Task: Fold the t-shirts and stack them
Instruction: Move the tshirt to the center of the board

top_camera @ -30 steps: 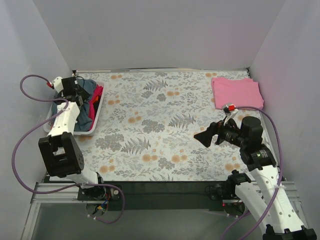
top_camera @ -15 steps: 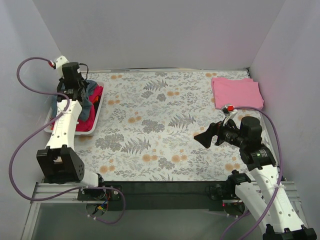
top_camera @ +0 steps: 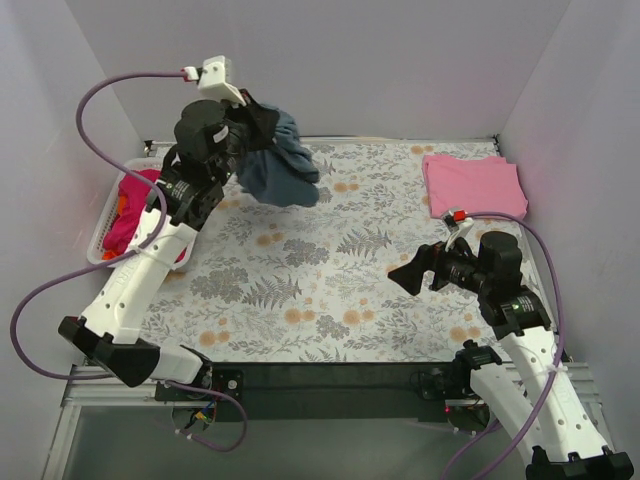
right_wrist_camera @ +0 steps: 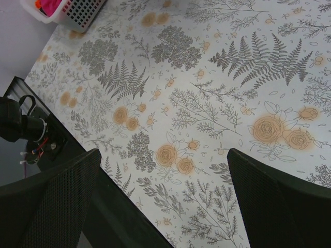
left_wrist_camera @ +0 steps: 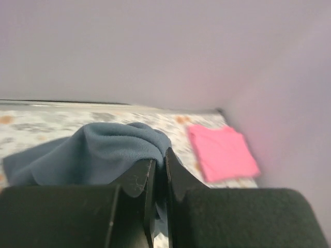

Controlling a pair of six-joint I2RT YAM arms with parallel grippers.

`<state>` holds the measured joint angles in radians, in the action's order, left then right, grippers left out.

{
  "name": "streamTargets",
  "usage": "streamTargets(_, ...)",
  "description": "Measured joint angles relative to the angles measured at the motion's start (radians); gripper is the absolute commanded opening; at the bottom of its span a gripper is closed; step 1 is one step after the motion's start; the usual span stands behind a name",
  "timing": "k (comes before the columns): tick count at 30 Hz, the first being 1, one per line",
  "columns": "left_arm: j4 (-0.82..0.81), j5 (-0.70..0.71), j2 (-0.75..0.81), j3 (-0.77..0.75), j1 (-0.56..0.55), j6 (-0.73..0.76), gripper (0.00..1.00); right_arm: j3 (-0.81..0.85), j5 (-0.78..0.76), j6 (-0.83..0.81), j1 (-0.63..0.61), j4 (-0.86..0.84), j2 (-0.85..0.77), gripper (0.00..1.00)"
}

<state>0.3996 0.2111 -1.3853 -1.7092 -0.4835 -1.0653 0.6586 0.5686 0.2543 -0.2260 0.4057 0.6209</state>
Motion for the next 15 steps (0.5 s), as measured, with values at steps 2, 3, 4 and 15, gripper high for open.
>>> streamTargets(2, -0.001, -0.061, -0.002, -0.005, -0.069, -0.024, 0.08, 0.005, -0.011, -0.002, 0.0, 0.011, 0.0, 0.98)
streamTargets(3, -0.001, -0.088, -0.003, -0.003, -0.098, -0.037, 0.1, 0.008, -0.019, -0.004, 0.0, 0.013, 0.0, 0.98)
streamTargets(4, -0.011, -0.112, -0.003, 0.006, -0.119, -0.052, 0.14, 0.012, -0.027, -0.006, 0.0, 0.014, 0.0, 0.98)
streamTargets(15, -0.077, -0.111, 0.026, 0.639, -0.154, -0.188, 0.76, 0.05, -0.147, -0.049, 0.0, 0.082, 0.023, 0.97)
